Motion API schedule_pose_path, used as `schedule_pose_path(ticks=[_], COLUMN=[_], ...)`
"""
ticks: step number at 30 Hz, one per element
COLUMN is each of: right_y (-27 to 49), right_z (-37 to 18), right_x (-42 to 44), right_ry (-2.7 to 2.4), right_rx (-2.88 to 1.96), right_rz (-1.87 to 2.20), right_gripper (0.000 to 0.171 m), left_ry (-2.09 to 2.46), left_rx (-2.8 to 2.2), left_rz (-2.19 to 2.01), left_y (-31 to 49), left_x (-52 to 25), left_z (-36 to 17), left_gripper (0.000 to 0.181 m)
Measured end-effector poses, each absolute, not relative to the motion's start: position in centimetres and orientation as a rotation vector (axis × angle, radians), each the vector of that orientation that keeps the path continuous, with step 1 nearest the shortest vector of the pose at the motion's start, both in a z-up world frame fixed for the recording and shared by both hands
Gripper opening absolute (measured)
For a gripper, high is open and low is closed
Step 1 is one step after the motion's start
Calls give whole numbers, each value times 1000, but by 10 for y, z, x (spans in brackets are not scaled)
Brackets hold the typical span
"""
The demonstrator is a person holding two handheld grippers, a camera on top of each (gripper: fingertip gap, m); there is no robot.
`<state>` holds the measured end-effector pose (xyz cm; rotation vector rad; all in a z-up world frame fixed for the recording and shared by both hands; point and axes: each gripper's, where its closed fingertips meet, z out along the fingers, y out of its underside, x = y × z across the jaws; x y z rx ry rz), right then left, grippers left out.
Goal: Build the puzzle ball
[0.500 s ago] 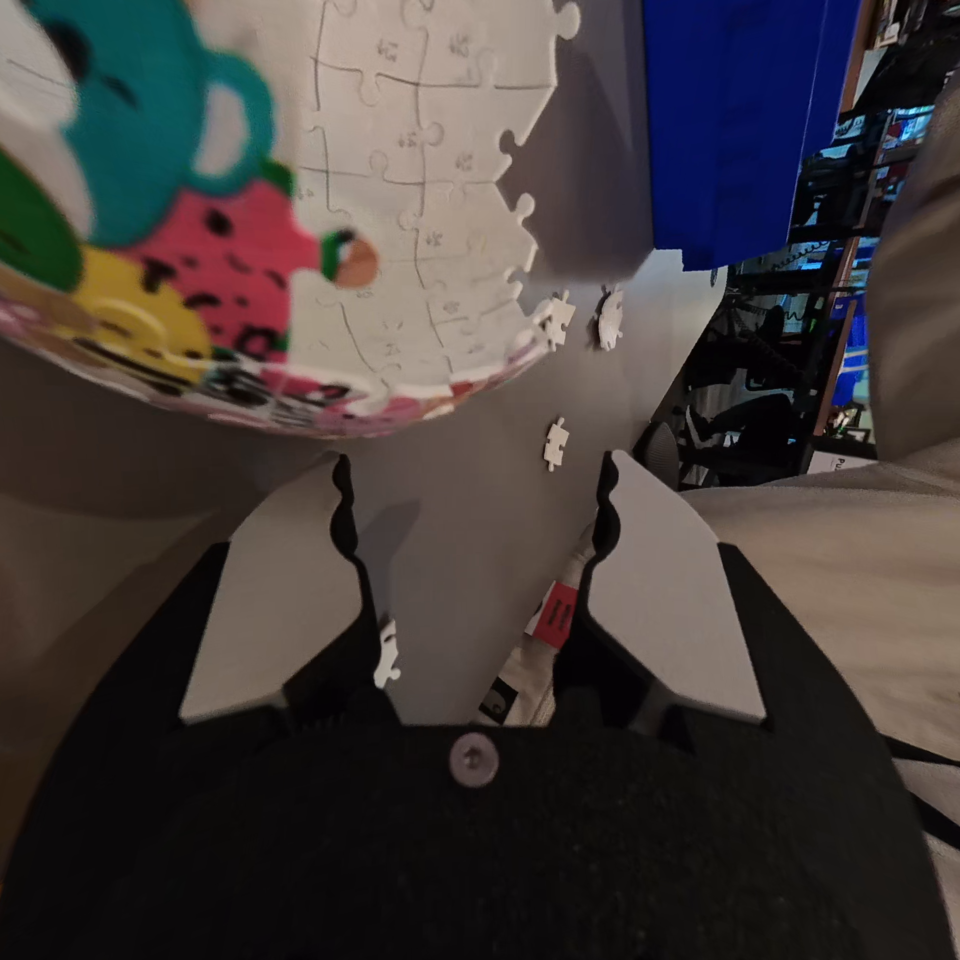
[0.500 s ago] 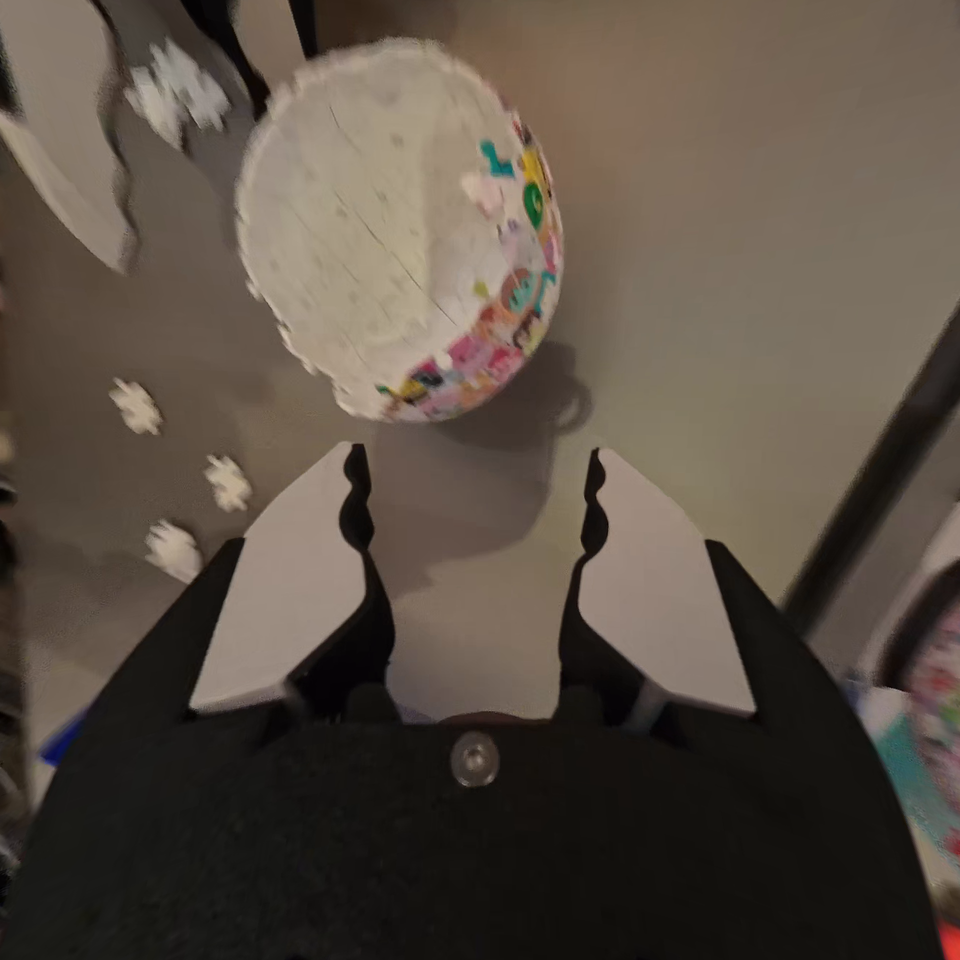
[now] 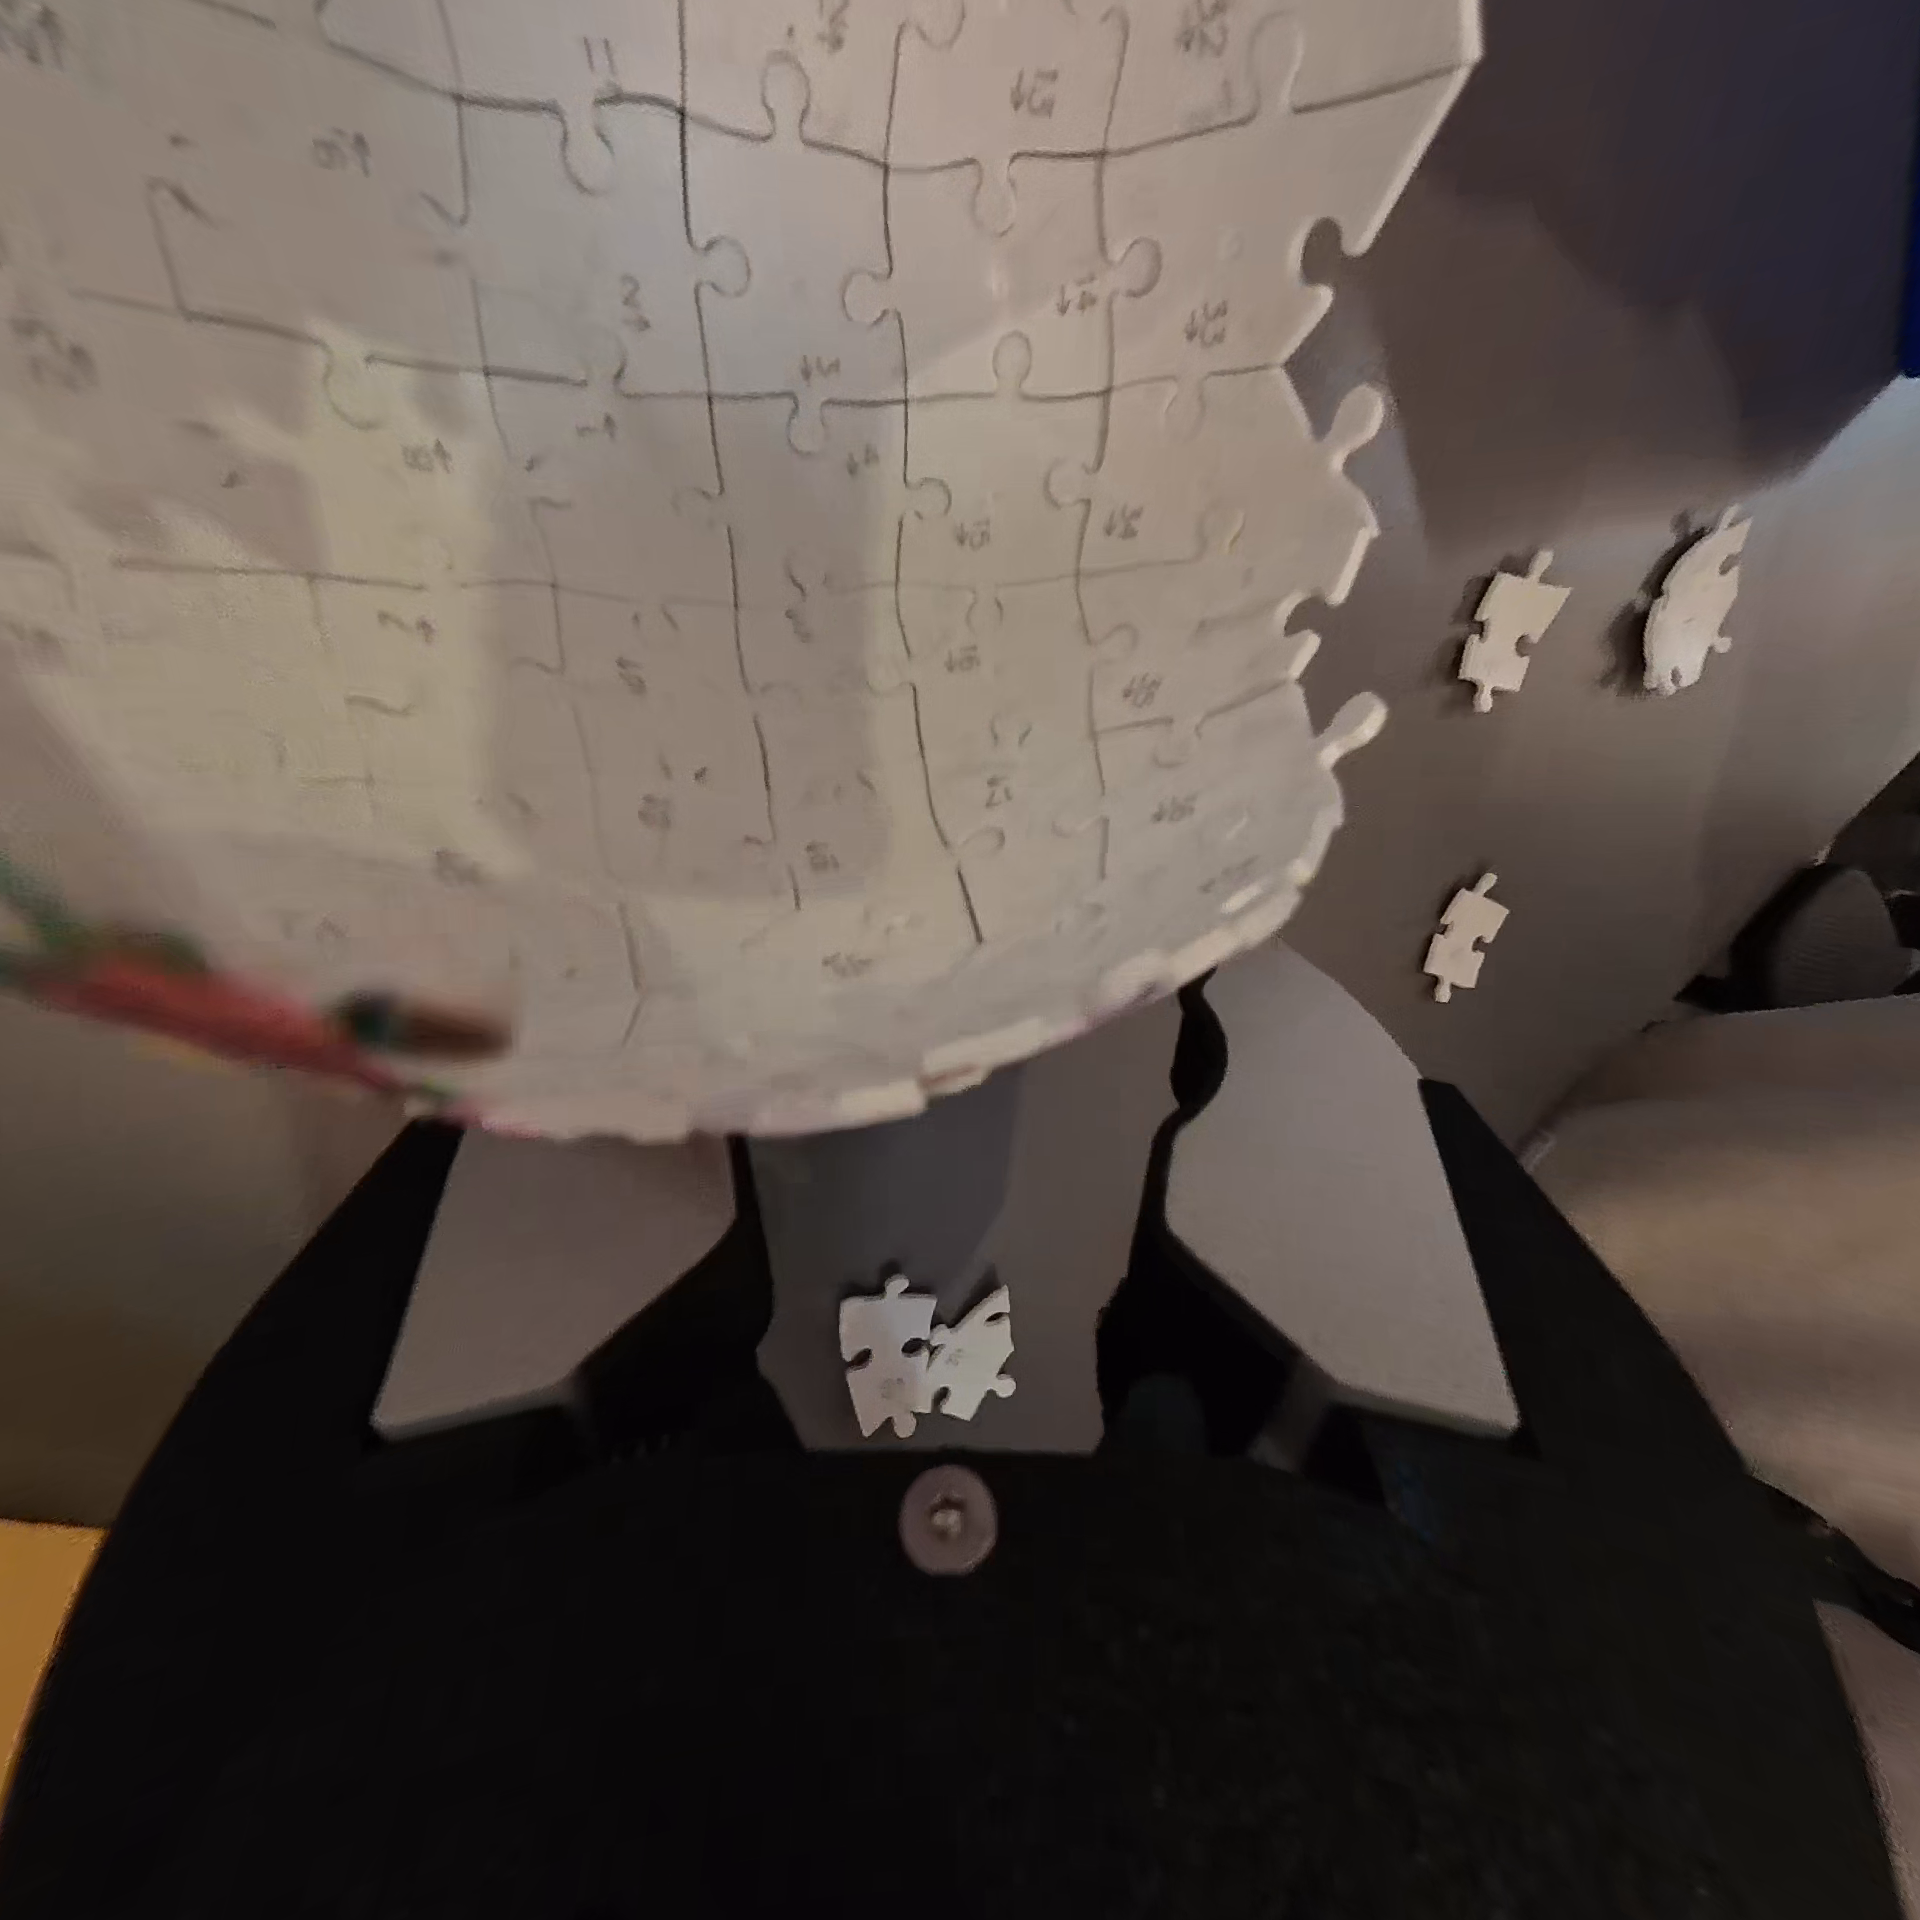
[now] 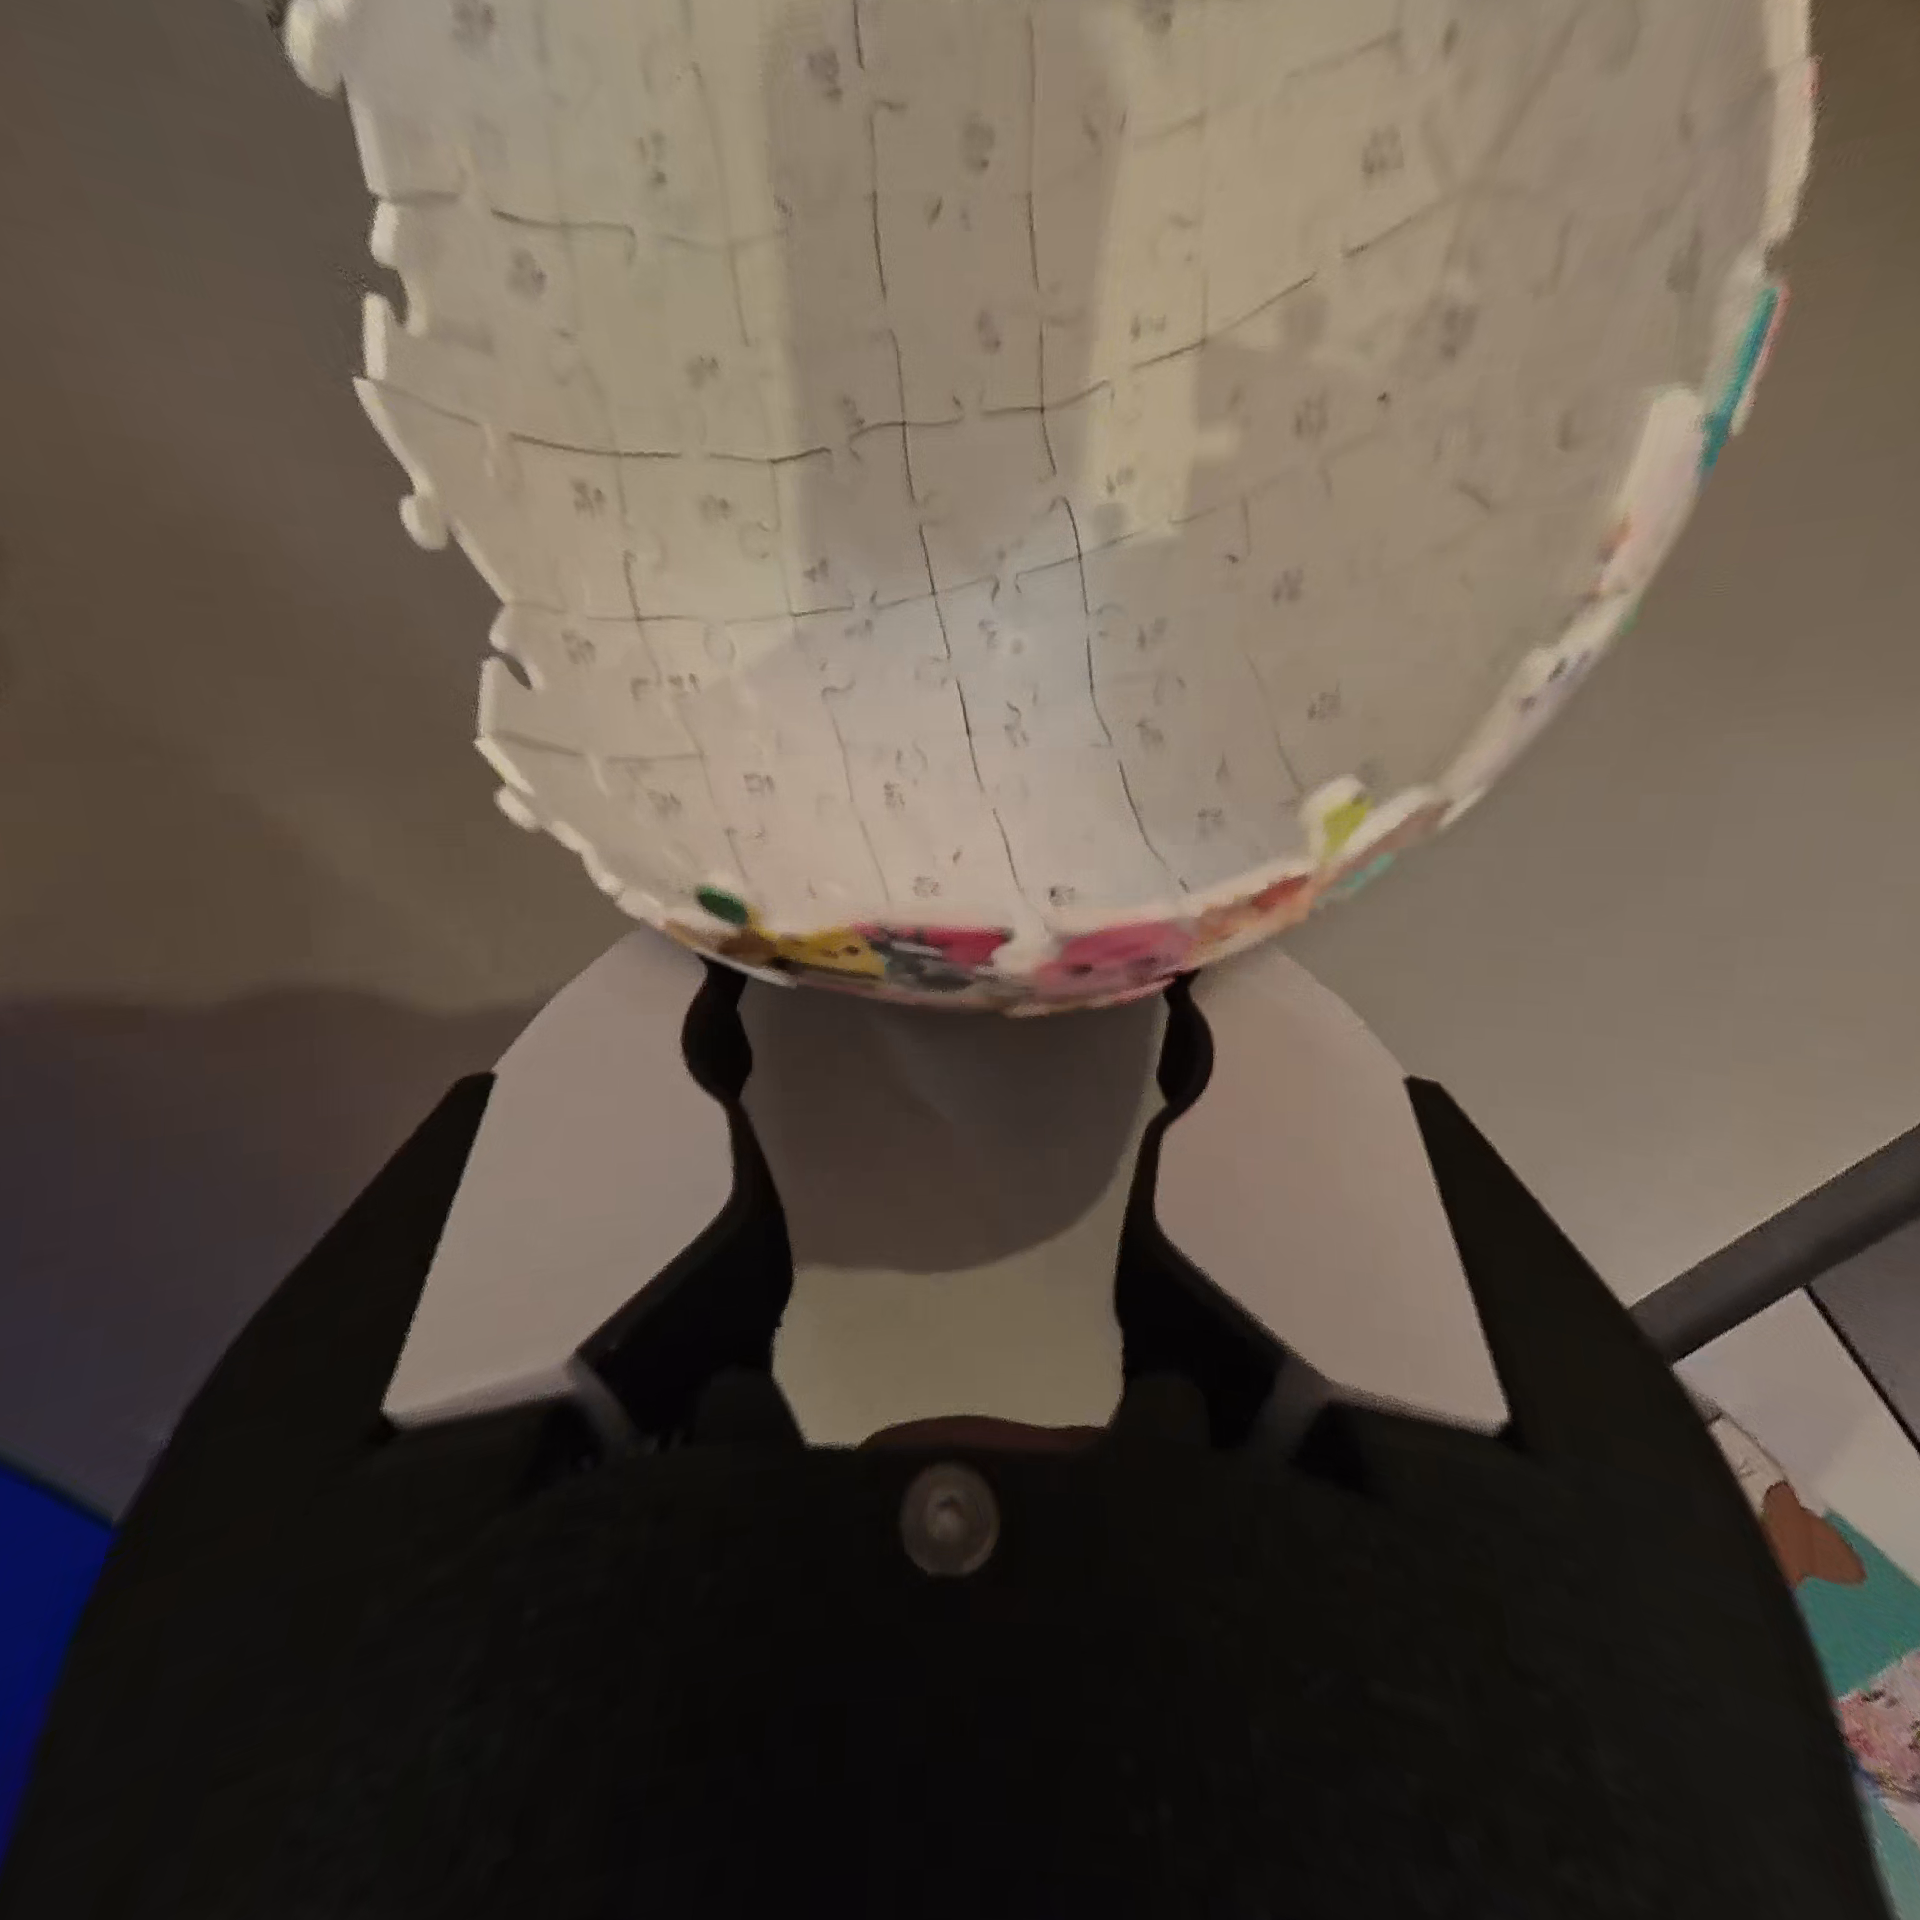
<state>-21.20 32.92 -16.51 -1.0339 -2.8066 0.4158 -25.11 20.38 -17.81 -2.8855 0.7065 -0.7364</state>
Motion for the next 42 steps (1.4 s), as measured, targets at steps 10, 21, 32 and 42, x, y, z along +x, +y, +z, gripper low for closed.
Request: schedule_pose_path(ticks=[10, 21, 32, 42], right_y=[345, 363, 346, 344], right_z=[-152, -141, -152, -151], right_x=[-229, -254, -236, -219], right_ry=[-2637, -2132, -2026, -2082], right_rx=[-989, -916, -848, -990], right_rz=[295, -52, -195, -54], right_gripper=[78, 78, 82, 83], left_ry=[810, 943, 1079, 1105], left_rx=[-2804, -2750, -2624, -2674], left_rz=[-331, 153, 364, 71], left_y=[236, 266, 256, 232], left_x=[-276, -328, -326, -311], left_z=[-174, -166, -171, -169], left_gripper=[84, 80, 82, 81])
